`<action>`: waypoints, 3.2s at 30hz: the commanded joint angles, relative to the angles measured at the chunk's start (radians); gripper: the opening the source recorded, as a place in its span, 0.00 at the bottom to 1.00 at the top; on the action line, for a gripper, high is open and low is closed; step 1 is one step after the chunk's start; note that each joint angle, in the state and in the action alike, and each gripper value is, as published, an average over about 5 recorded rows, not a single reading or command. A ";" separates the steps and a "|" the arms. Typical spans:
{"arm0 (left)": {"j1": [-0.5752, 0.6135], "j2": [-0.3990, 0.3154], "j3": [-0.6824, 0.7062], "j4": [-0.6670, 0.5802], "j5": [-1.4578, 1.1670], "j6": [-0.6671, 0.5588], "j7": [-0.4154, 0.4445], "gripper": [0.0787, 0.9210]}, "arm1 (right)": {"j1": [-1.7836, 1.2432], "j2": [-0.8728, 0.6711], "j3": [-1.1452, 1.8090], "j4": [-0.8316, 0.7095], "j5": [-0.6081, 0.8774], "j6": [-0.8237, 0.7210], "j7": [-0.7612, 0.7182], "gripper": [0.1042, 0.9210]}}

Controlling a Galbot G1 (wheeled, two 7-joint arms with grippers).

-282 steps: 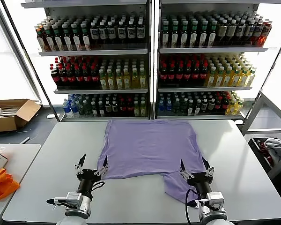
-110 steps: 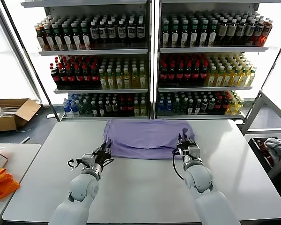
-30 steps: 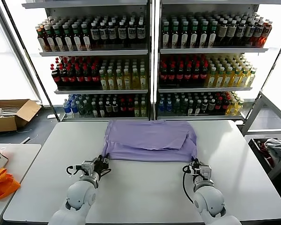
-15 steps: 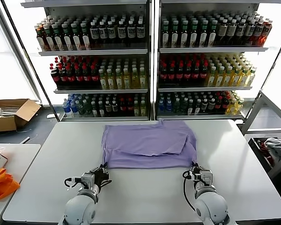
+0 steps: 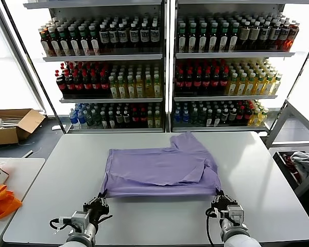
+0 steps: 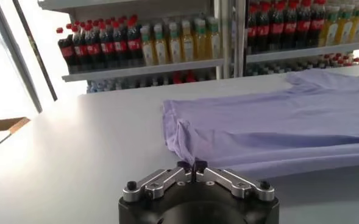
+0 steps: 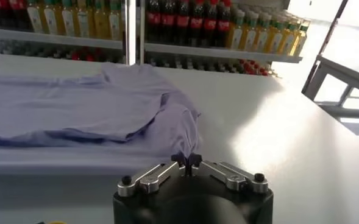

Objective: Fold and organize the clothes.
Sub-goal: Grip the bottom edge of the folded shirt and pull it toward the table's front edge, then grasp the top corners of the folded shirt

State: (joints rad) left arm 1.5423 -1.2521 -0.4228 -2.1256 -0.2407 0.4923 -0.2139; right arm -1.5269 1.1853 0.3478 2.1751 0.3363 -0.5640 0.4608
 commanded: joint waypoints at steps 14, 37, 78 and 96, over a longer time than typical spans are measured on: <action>0.218 -0.009 -0.042 -0.104 0.050 -0.031 0.024 0.02 | -0.225 -0.004 -0.032 0.096 -0.070 0.034 0.034 0.04; 0.122 -0.097 0.010 -0.293 0.022 -0.057 0.041 0.52 | -0.184 0.050 0.088 0.224 -0.011 0.042 0.027 0.72; -0.694 0.141 0.141 0.562 -0.169 0.086 0.155 0.88 | 0.951 -0.001 -0.220 -0.788 0.165 -0.003 -0.300 0.88; -0.647 0.132 0.129 0.541 -0.185 0.084 0.171 0.88 | 0.955 0.121 -0.180 -0.910 0.108 0.002 -0.305 0.88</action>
State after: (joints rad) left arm 0.9041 -1.1186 -0.2949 -1.6044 -0.4134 0.5741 -0.0493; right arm -0.6002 1.2696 0.1701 1.3248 0.4530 -0.5621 0.1563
